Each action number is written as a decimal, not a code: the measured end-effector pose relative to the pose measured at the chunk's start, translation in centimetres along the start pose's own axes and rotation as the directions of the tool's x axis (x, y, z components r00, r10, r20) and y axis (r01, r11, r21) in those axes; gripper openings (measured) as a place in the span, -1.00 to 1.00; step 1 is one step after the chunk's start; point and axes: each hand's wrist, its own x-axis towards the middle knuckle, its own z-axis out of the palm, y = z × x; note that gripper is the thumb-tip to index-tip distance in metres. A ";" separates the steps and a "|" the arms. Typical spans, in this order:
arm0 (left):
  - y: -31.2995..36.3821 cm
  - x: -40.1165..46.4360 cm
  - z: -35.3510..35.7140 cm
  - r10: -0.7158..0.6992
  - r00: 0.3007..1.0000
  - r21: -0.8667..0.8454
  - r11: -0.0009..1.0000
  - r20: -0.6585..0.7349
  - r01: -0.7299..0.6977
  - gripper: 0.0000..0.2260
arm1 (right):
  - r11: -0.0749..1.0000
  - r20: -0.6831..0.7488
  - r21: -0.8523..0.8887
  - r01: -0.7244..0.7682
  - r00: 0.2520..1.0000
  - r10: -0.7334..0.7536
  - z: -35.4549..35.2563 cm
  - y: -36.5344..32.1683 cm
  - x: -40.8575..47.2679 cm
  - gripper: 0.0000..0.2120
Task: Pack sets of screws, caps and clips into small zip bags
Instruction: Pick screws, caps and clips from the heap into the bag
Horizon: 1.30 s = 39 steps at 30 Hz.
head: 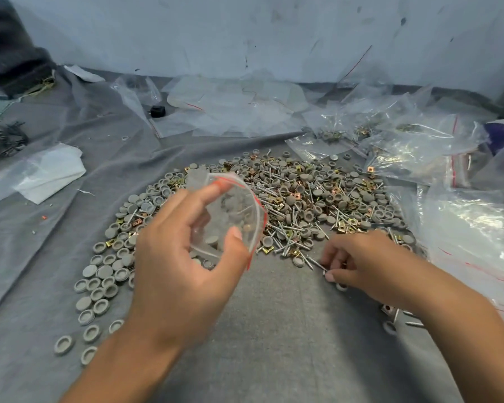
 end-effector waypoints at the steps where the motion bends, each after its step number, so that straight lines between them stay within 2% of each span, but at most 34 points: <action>1: -0.1 0.0 0.1 -0.012 0.999 0.034 0.999 0.039 0.010 -0.63 | 1.000 0.010 -0.007 -0.004 1.000 0.004 0.0 -0.1 0.0 -0.86; 3: -0.3 -0.1 0.4 -0.076 0.983 0.103 0.993 0.166 0.060 -0.55 | 0.999 -0.015 -0.045 -0.011 1.000 0.011 0.2 -0.4 0.0 -0.89; 6: -0.8 -0.5 0.9 -0.110 0.939 0.254 0.967 0.326 0.026 -0.46 | 0.994 -0.116 -0.111 -0.014 0.993 0.002 0.7 -1.2 0.1 -0.96; 9: -1.1 -0.6 1.0 -0.137 0.913 0.317 0.948 0.385 0.008 -0.39 | 0.984 -0.175 -0.178 -0.025 0.985 -0.007 1.2 -1.9 0.2 -0.96; 12: -1.3 -0.6 0.8 -0.141 0.910 0.335 0.942 0.390 0.002 -0.39 | 0.982 -0.163 -0.185 -0.024 0.987 -0.006 1.5 -1.6 0.3 -0.94; 14: -1.2 -0.6 0.6 -0.146 0.908 0.343 0.939 0.392 0.002 -0.38 | 0.992 -0.157 -0.121 -0.019 0.988 0.000 1.3 -1.2 0.3 -0.92; 16: -1.2 -0.6 0.6 -0.153 0.903 0.353 0.935 0.401 0.001 -0.34 | 0.999 -0.163 0.031 0.008 0.987 -0.003 0.6 -1.2 0.1 -0.90; 19: -1.0 -0.7 0.9 -0.156 0.895 0.355 0.935 0.418 -0.003 -0.33 | 0.915 -0.251 0.355 0.194 0.962 -0.107 -0.5 -2.9 -1.0 -0.92; 21: -0.8 -0.8 1.2 -0.152 0.891 0.360 0.933 0.428 -0.014 -0.34 | 0.842 -0.316 0.415 0.344 0.923 -0.221 -0.9 -4.7 -1.9 -0.96; 23: -0.7 -0.9 1.5 -0.143 0.888 0.361 0.932 0.437 -0.027 -0.34 | 0.831 -0.354 0.348 0.434 0.882 -0.312 -0.5 -6.2 -2.5 -0.96; 28: -0.4 -1.1 1.8 -0.122 0.888 0.369 0.928 0.444 -0.057 -0.37 | 0.891 -0.470 0.028 0.453 0.793 -0.388 0.9 -7.5 -2.0 -0.86; 29: -0.3 -1.1 1.8 -0.122 0.886 0.368 0.928 0.447 -0.058 -0.38 | 0.885 -0.490 0.041 0.464 0.781 -0.387 0.9 -7.5 -1.9 -0.81; 31: -0.3 -1.2 1.8 -0.123 0.886 0.355 0.934 0.447 -0.050 -0.39 | 0.851 -0.524 0.209 0.483 0.789 -0.320 0.6 -7.4 -1.9 -0.71; 34: -0.2 -1.1 1.7 -0.127 0.890 0.337 0.941 0.437 -0.031 -0.39 | 0.758 -0.544 0.432 0.490 0.811 -0.214 -0.2 -6.7 -1.7 -0.71; 37: -0.2 -1.0 1.5 -0.136 0.897 0.328 0.945 0.420 -0.010 -0.38 | 0.821 -0.596 0.395 0.412 0.795 -0.112 -0.6 -5.0 -1.0 -0.83; 39: -0.3 -0.9 1.3 -0.139 0.903 0.323 0.947 0.406 0.001 -0.37 | 0.897 -0.532 0.350 0.269 0.846 -0.046 -0.4 -3.7 -0.4 -0.82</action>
